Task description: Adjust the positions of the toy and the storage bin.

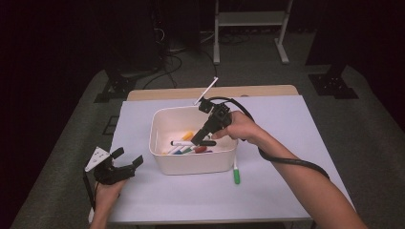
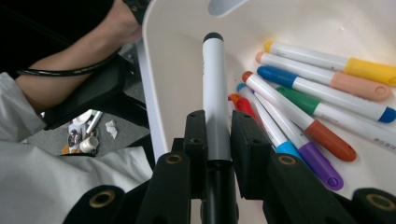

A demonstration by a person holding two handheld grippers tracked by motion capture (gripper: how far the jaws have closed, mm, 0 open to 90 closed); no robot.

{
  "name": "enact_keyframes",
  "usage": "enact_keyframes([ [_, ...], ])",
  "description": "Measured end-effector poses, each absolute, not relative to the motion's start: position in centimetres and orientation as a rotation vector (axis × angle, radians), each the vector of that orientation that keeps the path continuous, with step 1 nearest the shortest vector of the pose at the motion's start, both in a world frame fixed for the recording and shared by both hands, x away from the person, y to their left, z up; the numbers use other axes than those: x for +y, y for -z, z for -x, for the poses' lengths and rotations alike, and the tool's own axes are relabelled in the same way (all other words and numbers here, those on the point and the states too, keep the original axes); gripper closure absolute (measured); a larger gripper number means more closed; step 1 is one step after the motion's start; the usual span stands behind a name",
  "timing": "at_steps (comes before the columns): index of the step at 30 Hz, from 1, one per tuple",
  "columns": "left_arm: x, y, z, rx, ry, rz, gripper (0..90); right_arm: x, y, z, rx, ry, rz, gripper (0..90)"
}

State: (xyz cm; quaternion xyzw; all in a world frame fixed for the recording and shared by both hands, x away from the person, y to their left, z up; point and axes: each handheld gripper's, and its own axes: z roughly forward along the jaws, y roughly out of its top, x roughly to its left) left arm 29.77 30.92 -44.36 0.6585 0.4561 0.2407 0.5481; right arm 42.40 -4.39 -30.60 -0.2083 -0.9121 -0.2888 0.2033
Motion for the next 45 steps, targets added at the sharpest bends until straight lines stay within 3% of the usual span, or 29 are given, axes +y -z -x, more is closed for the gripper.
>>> enact_keyframes([
  [3, 31.0, 44.3, -29.7, 1.081, -0.57, -1.557, 2.6, -3.9, 31.4, -42.4, -2.609, 0.76, 0.599, 65.7],
  [19, 30.8, 44.4, -29.8, 1.087, -0.567, -1.563, 2.7, -9.3, 29.9, -40.0, -2.592, 0.91, 0.722, 55.2],
  [33, 30.8, 44.3, -29.7, 1.089, -0.568, -1.565, 2.7, -17.2, 28.4, -36.6, -2.562, 1.09, 0.853, 49.1],
  [38, 30.7, 44.2, -29.6, 1.089, -0.573, -1.561, 2.7, -19.7, 29.5, -35.6, -2.54, 1.128, 0.914, 47.6],
  [45, 30.7, 44.2, -29.6, 1.085, -0.58, -1.562, 2.7, -21.6, 33.9, -34.5, -2.49, 1.103, 1.015, 43.9],
])
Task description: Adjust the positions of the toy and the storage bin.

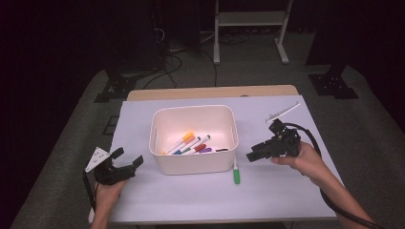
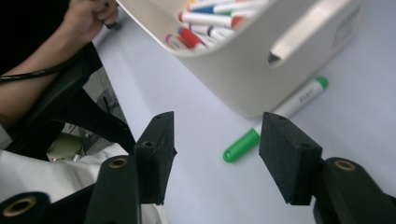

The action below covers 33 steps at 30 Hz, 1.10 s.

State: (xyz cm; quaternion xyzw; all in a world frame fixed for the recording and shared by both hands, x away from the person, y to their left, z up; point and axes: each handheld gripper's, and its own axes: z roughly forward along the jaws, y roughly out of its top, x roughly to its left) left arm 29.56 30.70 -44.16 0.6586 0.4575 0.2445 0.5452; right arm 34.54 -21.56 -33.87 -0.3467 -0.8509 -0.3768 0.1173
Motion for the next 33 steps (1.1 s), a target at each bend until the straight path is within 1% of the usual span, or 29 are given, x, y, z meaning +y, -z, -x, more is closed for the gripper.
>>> enact_keyframes([
  [1, 30.7, 44.2, -29.6, 1.085, -0.578, -1.564, 2.6, -21.6, 35.4, -34.3, -2.47, 1.085, 1.044, 43.9],
  [2, 30.7, 44.2, -29.6, 1.085, -0.578, -1.564, 2.6, -21.6, 35.4, -34.3, -2.47, 1.085, 1.044, 43.9],
  [3, 30.7, 44.2, -29.6, 1.084, -0.581, -1.565, 2.7, -21.4, 36.7, -34.0, -2.491, 1.055, 1.07, 43.4],
  [4, 30.7, 44.2, -29.6, 1.084, -0.581, -1.565, 2.7, -21.4, 36.7, -34.0, -2.491, 1.055, 1.07, 43.4],
  [5, 30.6, 44.2, -29.6, 1.083, -0.581, -1.565, 2.7, -21.3, 37.9, -33.7, -2.491, 1.051, 1.094, 43.1],
  [6, 30.6, 44.2, -29.6, 1.083, -0.581, -1.565, 2.7, -21.3, 37.9, -33.7, -2.491, 1.051, 1.094, 43.1],
  [7, 30.6, 44.2, -29.6, 1.083, -0.58, -1.567, 2.6, -21.1, 39.1, -33.5, -2.494, 1.057, 1.117, 40.2],
  [8, 30.6, 44.2, -29.6, 1.084, -0.579, -1.567, 2.6, -21.1, 39.1, -33.5, -2.494, 1.057, 1.117, 40.2],
  [9, 30.6, 44.1, -29.6, 1.083, -0.578, -1.566, 2.6, -20.9, 40.0, -33.3, -2.49, 1.062, 1.168, 39.0],
  [13, 30.6, 44.1, -29.6, 1.08, -0.579, -1.564, 2.6, -20.5, 40.9, -33.0, -2.49, 1.068, 1.199, 38.8],
  [17, 30.6, 44.1, -29.5, 1.08, -0.578, -1.565, 2.6, -19.5, 41.7, -32.9, -2.481, 1.084, 1.234, 34.4],
  [22, 30.6, 44.1, -29.6, 1.079, -0.574, -1.566, 2.7, -18.5, 42.7, -33.1, -2.497, 1.051, 1.278, 33.9],
  [27, 30.7, 44.2, -29.6, 1.083, -0.565, -1.553, 2.7, -17.4, 43.7, -33.2, -2.533, 1.039, 1.327, 37.5],
  [30, 30.7, 44.2, -29.6, 1.085, -0.564, -1.549, 2.7, -17.0, 44.0, -33.1, -2.564, 1.032, 1.354, 37.8],
  [33, 30.9, 44.2, -29.6, 1.09, -0.553, -1.534, 2.6, -17.0, 44.2, -33.0, -2.626, 1.053, 1.364, 41.8],
])
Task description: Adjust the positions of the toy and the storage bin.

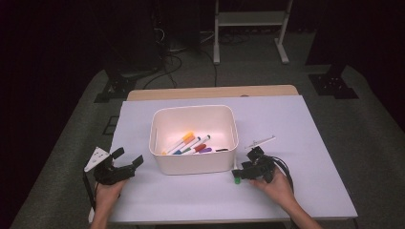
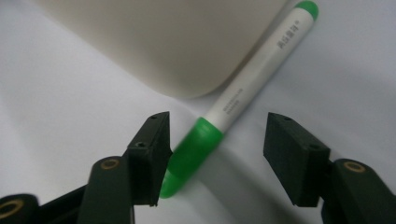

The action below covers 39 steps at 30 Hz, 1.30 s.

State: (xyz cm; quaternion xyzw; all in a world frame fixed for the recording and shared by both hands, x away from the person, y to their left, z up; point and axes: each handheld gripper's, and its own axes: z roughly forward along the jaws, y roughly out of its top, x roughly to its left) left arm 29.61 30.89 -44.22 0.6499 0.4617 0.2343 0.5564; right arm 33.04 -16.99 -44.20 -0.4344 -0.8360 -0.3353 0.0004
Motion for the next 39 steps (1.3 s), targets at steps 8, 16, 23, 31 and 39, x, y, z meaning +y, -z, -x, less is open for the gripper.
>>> enact_keyframes([
  [8, 30.9, 44.2, -29.7, 1.093, -0.546, -1.53, 2.6, -18.6, 43.8, -32.9, -2.674, 0.966, 1.455, 41.7],
  [16, 30.8, 44.3, -29.8, 1.09, -0.544, -1.536, 2.6, -19.8, 42.6, -34.0, -2.723, 0.947, 1.514, 40.0],
  [23, 30.9, 44.3, -29.8, 1.093, -0.543, -1.53, 2.6, -20.1, 43.6, -35.5, -2.791, 0.845, 1.564, 46.6],
  [31, 30.9, 44.3, -29.7, 1.092, -0.545, -1.529, 2.7, -20.7, 43.5, -35.8, -2.886, 0.802, 1.507, 67.8],
  [39, 30.9, 44.3, -29.8, 1.089, -0.544, -1.533, 2.7, -22.4, 43.3, -36.7, -2.756, 0.81, 1.489, 75.6],
])
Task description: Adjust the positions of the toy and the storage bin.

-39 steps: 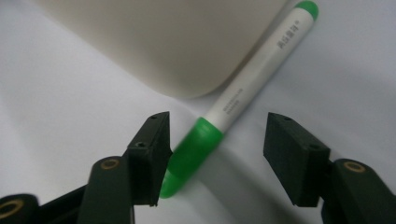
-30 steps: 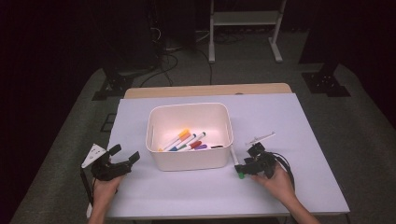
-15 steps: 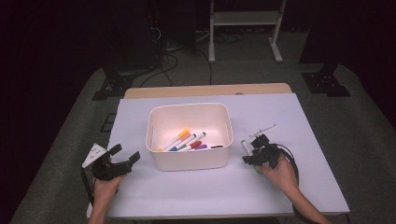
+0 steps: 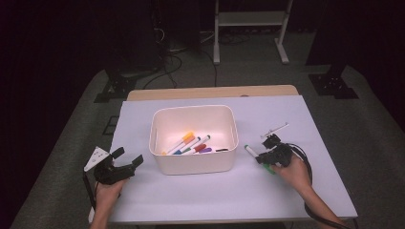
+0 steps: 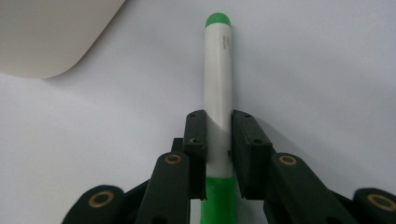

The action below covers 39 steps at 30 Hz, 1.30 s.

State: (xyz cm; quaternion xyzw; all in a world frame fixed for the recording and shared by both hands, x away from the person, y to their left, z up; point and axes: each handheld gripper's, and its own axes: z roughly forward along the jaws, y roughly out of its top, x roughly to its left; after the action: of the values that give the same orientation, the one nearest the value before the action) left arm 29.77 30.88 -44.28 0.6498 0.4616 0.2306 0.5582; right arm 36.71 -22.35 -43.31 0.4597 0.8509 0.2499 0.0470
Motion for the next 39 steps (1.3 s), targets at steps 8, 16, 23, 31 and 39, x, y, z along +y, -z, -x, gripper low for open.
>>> enact_keyframes([
  [8, 30.8, 44.3, -29.8, 1.083, -0.549, -1.543, 2.7, -24.3, 43.4, -36.1, 2.706, -0.91, -1.481, 75.6],
  [16, 30.8, 44.3, -29.9, 1.078, -0.546, -1.542, 2.7, -24.9, 40.7, -35.3, 2.758, -1.0, -1.455, 75.6],
  [23, 30.7, 44.3, -29.9, 1.075, -0.545, -1.545, 2.7, -25.4, 36.0, -34.4, 2.766, -1.121, -1.378, 75.6],
  [31, 30.7, 44.3, -29.9, 1.076, -0.544, -1.547, 2.7, -24.9, 30.6, -33.9, 2.788, -1.175, -1.261, 75.6],
  [39, 30.6, 44.2, -30.0, 1.08, -0.534, -1.536, 2.7, -21.2, 26.3, -34.7, 2.859, -1.225, -1.085, 75.5],
])
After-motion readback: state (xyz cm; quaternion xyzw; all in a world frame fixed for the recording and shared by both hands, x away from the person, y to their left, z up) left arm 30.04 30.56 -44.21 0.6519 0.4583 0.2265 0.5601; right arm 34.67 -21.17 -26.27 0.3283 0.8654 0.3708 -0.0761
